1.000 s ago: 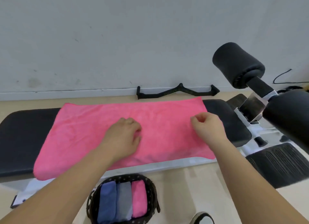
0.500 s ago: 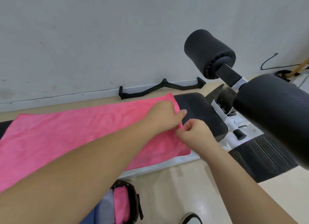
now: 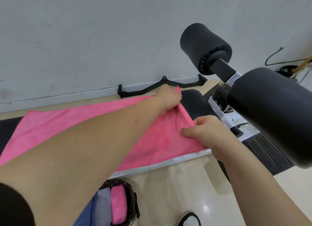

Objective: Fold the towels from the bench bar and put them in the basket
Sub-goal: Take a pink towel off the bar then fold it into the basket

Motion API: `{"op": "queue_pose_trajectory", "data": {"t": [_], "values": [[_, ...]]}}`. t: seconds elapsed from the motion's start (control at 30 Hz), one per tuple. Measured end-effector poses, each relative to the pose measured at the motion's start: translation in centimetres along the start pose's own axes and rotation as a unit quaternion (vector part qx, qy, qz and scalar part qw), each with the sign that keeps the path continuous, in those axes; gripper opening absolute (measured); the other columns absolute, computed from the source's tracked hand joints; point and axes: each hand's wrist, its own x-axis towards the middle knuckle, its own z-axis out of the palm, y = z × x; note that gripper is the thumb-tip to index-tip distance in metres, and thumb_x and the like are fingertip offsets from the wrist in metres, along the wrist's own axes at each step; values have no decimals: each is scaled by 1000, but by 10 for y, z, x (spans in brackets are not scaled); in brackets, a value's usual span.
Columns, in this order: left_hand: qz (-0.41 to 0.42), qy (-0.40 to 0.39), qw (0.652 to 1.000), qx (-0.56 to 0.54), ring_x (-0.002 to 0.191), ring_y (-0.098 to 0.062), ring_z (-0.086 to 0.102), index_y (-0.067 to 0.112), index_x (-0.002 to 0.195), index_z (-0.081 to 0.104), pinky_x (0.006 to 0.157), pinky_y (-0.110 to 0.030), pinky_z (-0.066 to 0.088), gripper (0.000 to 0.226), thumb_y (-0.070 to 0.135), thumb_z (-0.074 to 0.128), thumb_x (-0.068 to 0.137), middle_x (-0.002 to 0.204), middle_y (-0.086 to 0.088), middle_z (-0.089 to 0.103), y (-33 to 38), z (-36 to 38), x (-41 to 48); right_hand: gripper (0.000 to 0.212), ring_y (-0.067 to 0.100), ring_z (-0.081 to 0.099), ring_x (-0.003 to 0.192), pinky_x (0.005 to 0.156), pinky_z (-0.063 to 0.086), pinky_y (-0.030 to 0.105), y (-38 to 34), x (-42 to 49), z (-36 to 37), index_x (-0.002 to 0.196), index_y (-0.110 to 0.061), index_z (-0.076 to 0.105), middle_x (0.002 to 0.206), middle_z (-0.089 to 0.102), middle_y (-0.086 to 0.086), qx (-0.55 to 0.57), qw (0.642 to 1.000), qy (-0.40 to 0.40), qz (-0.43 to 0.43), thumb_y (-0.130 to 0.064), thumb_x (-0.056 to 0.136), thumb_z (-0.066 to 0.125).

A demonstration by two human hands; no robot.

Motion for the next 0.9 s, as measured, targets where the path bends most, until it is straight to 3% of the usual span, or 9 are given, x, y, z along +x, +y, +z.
{"op": "queue_pose_trajectory", "data": {"t": [0.1, 0.2, 0.3, 0.37, 0.43, 0.53, 0.6, 0.7, 0.9], "values": [[-19, -44, 980, -191, 72, -30, 67, 4, 76, 57, 76, -44, 63, 19, -2, 58, 94, 78, -17, 63, 16, 5, -5, 25, 23, 57, 66, 58, 44, 31, -4, -7, -13, 88, 7, 64, 74, 61, 10, -29, 998, 45, -43, -11, 79, 79], [-53, -43, 970, -233, 76, -27, 65, 3, 83, 57, 69, -35, 59, 20, -11, 48, 93, 82, -14, 61, 23, -6, -15, 25, 20, 54, 64, 54, 41, 27, -11, -19, -11, 85, 4, 64, 71, 59, 7, -27, 996, 43, -80, -15, 81, 80], [-107, -52, 953, -279, 85, -26, 59, 5, 83, 59, 78, -33, 50, 31, -10, 34, 94, 83, -11, 59, 11, -32, -25, 25, 15, 52, 61, 52, 40, 25, -23, -30, 13, 82, -1, 67, 68, 57, 3, -18, 993, -1, -117, -21, 82, 82], [-130, -47, 943, -302, 77, -24, 59, 6, 83, 61, 72, -32, 50, 33, -8, 33, 94, 79, -11, 61, -1, -57, -32, 22, 14, 53, 61, 55, 41, 26, -32, -36, 35, 80, -7, 68, 67, 58, 1, -24, 990, -36, -132, -24, 83, 81], [-149, -38, 940, -304, 71, -23, 61, 8, 86, 64, 65, -31, 51, 23, 4, 43, 97, 75, -10, 64, -16, -85, -39, 24, 17, 55, 64, 61, 43, 32, -41, -41, 62, 84, -4, 68, 69, 59, 4, -25, 986, -80, -143, -26, 83, 80], [-165, -6, 945, -282, 81, -24, 68, 13, 96, 70, 79, -35, 56, 18, 29, 62, 98, 86, -9, 74, -42, -128, -50, 29, 18, 51, 63, 61, 40, 33, -56, -51, 103, 87, -2, 67, 65, 55, 3, -24, 978, -131, -158, -28, 84, 79], [-170, 29, 945, -278, 84, -25, 68, 13, 102, 68, 82, -37, 57, 14, 26, 64, 98, 95, -11, 73, -60, -157, -57, 33, 17, 45, 61, 59, 36, 31, -65, -56, 129, 89, -1, 66, 63, 51, 0, -17, 975, -151, -162, -32, 86, 79], [-163, 90, 941, -283, 76, -21, 65, 12, 99, 66, 71, -33, 55, 8, 17, 60, 100, 87, -7, 70, -83, -205, -70, 36, 12, 38, 51, 47, 30, 22, -82, -62, 171, 81, -5, 64, 54, 44, -7, -13, 971, -162, -174, -38, 90, 75], [-141, 203, 940, -237, 82, -23, 71, 6, 110, 70, 70, -33, 59, 18, 16, 67, 95, 102, -12, 75, -143, -276, -85, 37, 10, 30, 42, 39, 27, 20, -92, -67, 254, 73, -8, 55, 48, 36, -6, -35, 961, -178, -208, -35, 94, 69]]}}
